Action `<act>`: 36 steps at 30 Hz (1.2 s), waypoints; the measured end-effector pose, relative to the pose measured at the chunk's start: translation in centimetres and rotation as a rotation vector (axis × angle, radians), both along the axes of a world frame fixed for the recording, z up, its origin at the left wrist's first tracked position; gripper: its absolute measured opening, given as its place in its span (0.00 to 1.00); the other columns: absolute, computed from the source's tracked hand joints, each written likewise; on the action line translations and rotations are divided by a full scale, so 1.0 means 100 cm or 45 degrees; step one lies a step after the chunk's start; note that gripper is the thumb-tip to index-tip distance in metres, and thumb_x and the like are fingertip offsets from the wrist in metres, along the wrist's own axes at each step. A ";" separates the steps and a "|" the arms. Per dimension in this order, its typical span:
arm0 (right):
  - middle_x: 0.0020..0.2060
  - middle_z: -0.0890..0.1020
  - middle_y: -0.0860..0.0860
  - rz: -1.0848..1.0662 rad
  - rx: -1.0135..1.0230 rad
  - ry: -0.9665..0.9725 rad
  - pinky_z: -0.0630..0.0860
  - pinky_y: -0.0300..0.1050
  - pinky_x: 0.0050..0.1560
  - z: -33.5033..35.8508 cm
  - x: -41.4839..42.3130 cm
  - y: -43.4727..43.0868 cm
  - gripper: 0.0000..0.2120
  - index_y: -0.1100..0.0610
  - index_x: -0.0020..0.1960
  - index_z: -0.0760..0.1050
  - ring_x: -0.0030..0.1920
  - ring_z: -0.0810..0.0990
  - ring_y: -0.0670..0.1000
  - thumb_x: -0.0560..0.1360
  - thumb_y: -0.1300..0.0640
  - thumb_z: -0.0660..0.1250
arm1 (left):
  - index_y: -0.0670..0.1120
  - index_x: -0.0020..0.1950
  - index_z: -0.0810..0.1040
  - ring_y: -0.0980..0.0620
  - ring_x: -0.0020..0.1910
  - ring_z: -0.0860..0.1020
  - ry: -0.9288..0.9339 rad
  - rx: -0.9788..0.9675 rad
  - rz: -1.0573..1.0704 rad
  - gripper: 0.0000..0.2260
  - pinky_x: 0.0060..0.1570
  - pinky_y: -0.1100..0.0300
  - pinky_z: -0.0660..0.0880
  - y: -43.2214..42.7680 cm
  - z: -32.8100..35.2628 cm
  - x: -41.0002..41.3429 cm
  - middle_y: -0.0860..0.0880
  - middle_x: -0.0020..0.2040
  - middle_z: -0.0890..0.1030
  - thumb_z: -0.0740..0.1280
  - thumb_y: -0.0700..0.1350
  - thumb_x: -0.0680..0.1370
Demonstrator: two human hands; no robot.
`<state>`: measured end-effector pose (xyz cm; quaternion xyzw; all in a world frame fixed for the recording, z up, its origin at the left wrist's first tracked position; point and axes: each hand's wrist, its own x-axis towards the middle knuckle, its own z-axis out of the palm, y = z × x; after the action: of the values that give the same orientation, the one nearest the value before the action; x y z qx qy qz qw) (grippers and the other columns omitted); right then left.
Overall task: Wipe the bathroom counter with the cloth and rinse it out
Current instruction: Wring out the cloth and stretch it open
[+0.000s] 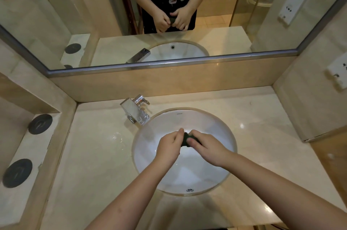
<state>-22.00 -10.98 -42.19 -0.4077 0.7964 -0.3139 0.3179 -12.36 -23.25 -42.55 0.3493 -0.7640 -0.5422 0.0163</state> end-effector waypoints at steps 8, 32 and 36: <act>0.21 0.72 0.51 -0.744 -0.053 0.068 0.64 0.45 0.28 -0.007 0.008 -0.030 0.29 0.60 0.27 0.71 0.25 0.70 0.50 0.77 0.40 0.58 | 0.42 0.37 0.68 0.51 0.33 0.71 0.164 -0.017 0.243 0.16 0.35 0.53 0.66 0.023 0.000 -0.011 0.52 0.30 0.74 0.56 0.49 0.81; 0.21 0.62 0.51 -0.348 -0.862 0.888 0.60 0.45 0.21 0.023 -0.011 -0.026 0.20 0.59 0.27 0.63 0.23 0.60 0.50 0.77 0.58 0.59 | 0.47 0.32 0.63 0.53 0.25 0.55 -0.084 0.725 0.149 0.12 0.25 0.64 0.51 0.009 0.050 -0.039 0.50 0.27 0.60 0.57 0.43 0.76; 0.20 0.63 0.53 -0.126 -0.927 1.126 0.59 0.44 0.22 0.034 -0.018 -0.025 0.21 0.59 0.26 0.64 0.22 0.62 0.53 0.78 0.59 0.59 | 0.50 0.32 0.60 0.56 0.23 0.53 -0.310 0.899 -0.024 0.12 0.23 0.66 0.48 0.001 0.060 -0.035 0.52 0.25 0.57 0.50 0.40 0.75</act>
<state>-23.76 -13.46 -38.77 -0.5456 0.7122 -0.3821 -0.2214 -15.89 -23.11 -36.54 0.3882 -0.5296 -0.7269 -0.2010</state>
